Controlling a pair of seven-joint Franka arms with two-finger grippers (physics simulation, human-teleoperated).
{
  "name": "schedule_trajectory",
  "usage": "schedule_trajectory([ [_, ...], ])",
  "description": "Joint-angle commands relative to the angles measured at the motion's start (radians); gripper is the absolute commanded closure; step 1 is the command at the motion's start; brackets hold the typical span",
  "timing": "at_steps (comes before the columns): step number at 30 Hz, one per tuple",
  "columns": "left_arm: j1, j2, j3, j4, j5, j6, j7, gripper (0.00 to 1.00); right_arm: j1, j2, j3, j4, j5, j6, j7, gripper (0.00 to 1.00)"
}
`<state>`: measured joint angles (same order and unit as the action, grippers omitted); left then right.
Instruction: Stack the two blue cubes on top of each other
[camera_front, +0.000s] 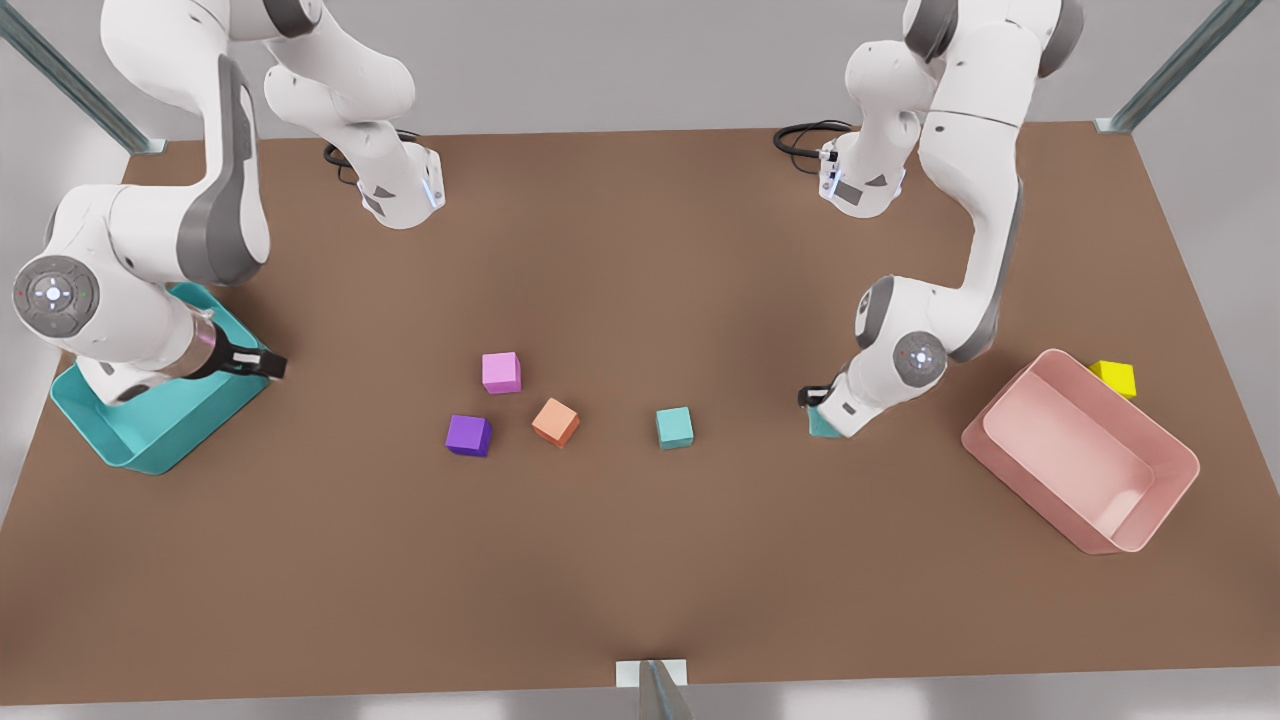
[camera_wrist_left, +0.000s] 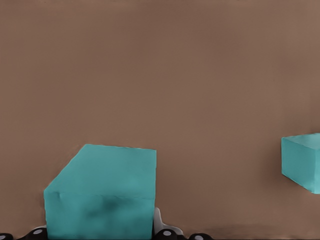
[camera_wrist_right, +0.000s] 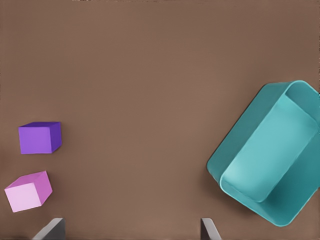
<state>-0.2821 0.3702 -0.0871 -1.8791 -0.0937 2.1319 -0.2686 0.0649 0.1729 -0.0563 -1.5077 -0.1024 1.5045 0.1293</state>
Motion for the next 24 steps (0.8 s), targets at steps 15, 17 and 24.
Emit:
schedule_trajectory([
  [15,-0.272,0.458,-0.031,0.621,-0.014,-0.207,-0.653,0.42,0.0,-0.001,0.001,0.02,-0.02,0.028,-0.323,0.0],
  [17,-0.272,0.458,-0.031,0.62,-0.015,-0.208,-0.653,0.42,0.0,-0.001,0.001,0.02,-0.022,0.028,-0.323,0.0],
  [24,-0.276,0.464,-0.033,0.615,-0.02,-0.21,-0.653,0.0,-0.011,-0.003,-0.008,0.026,-0.028,0.034,-0.315,0.0],
])
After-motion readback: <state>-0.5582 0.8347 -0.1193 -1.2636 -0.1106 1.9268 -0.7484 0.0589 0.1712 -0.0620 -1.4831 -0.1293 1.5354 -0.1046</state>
